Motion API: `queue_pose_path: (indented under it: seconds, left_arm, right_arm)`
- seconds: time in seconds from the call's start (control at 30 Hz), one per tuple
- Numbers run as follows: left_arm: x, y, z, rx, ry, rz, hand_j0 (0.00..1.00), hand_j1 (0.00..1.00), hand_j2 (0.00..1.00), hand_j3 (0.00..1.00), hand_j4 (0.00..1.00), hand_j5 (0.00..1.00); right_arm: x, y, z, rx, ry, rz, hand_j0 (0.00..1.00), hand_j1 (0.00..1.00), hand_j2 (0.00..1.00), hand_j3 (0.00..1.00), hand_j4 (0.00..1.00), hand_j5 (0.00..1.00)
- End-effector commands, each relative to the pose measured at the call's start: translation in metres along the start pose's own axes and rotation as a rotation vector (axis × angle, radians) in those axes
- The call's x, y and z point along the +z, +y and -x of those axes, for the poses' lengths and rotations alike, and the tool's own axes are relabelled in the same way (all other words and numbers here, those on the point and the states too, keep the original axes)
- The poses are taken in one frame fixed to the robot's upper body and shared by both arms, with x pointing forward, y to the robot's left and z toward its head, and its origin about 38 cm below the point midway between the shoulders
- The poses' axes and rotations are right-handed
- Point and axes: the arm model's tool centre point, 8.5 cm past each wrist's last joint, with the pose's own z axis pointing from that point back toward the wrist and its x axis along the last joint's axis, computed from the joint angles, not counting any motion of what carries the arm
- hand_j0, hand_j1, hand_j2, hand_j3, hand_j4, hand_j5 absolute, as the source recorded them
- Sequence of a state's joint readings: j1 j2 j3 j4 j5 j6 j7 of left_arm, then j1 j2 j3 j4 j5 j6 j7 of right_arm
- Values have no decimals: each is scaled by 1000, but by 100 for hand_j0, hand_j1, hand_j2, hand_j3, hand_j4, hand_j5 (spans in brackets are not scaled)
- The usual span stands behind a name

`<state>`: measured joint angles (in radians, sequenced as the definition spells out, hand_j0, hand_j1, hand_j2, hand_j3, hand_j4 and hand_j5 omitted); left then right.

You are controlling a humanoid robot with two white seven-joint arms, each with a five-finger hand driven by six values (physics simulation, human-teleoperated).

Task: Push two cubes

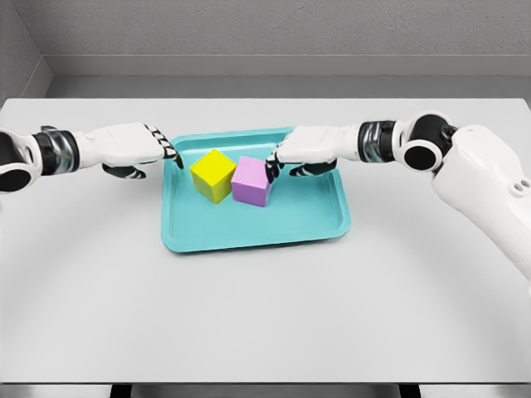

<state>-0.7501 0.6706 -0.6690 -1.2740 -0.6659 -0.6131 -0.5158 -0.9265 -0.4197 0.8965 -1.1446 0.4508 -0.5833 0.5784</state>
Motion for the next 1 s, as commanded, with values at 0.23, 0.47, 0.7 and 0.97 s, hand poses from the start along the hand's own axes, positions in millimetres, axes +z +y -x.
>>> queue_pose_path:
  seconds: [0.23, 0.47, 0.7, 0.97]
  left_arm:
    - [-11, 6, -7, 4, -21, -21, 74, 74, 74, 74, 74, 74]
    - [-11, 5, -7, 7, -20, -19, 74, 74, 74, 74, 74, 74]
    - [-9, 2, -2, 19, -9, -14, 74, 74, 74, 74, 74, 74]
    - [-8, 3, -1, 20, -6, -16, 74, 74, 74, 74, 74, 74]
  right_arm:
    - [-1, 4, -20, 92, -54, -43, 55, 55, 55, 55, 55, 55]
    - [22, 10, -5, 78, -8, -50, 55, 55, 55, 55, 55, 55]
    - [23, -1, 4, 78, 18, -41, 55, 55, 55, 55, 55, 55]
    - [12, -11, 12, 61, 33, -34, 55, 55, 55, 55, 55, 55]
